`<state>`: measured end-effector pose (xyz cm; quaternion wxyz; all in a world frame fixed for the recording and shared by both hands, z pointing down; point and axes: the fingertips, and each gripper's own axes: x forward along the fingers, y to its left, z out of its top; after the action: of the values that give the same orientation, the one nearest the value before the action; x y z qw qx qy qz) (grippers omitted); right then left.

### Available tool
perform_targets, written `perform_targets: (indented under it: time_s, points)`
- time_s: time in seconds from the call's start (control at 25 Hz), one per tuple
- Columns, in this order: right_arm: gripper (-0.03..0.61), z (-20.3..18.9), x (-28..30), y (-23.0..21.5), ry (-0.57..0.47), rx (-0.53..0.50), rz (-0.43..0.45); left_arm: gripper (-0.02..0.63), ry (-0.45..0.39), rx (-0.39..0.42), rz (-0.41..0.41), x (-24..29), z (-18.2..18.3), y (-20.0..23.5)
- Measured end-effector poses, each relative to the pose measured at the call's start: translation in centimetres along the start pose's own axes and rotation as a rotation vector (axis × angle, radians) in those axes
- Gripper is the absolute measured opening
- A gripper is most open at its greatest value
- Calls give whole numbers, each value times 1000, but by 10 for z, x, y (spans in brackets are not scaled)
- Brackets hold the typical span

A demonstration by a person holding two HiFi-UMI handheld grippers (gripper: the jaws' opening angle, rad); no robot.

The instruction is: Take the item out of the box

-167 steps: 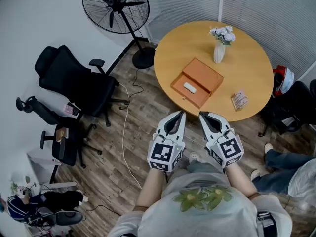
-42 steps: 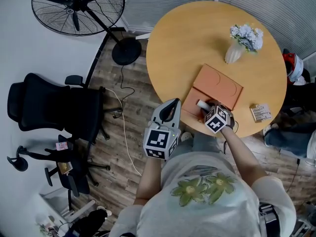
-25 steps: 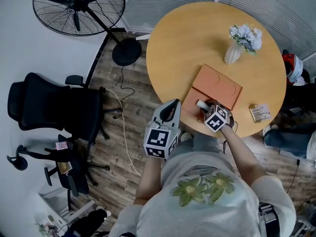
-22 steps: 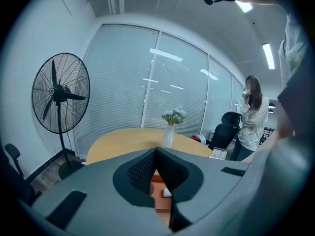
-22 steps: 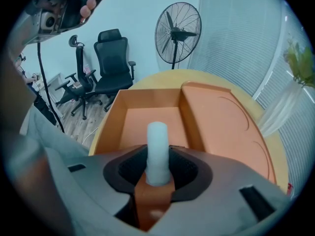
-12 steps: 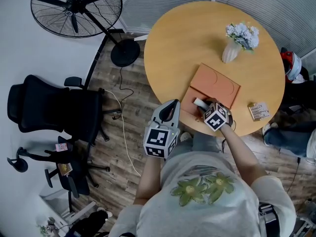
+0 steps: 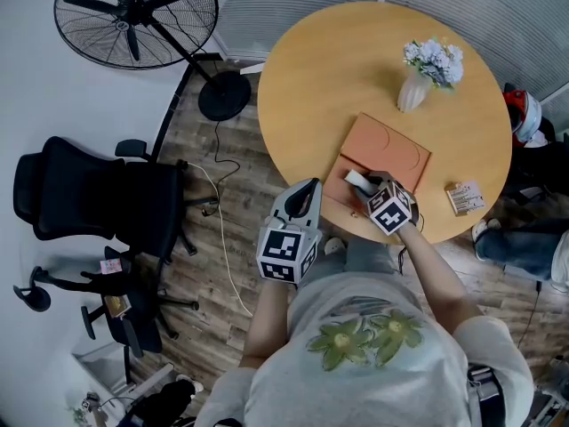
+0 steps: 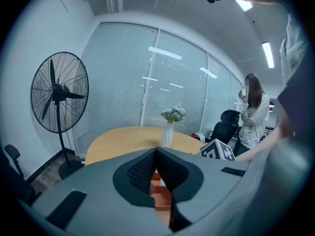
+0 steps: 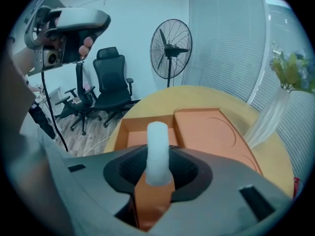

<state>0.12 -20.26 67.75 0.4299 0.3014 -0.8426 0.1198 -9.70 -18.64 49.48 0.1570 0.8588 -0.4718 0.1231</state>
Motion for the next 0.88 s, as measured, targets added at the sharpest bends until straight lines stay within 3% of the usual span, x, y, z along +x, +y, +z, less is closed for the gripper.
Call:
perform_targets:
  time_s: [0.88]
  points:
    - [144,68,-64,6,-243,35,-4,2,-6,9,-8,0,2,-7]
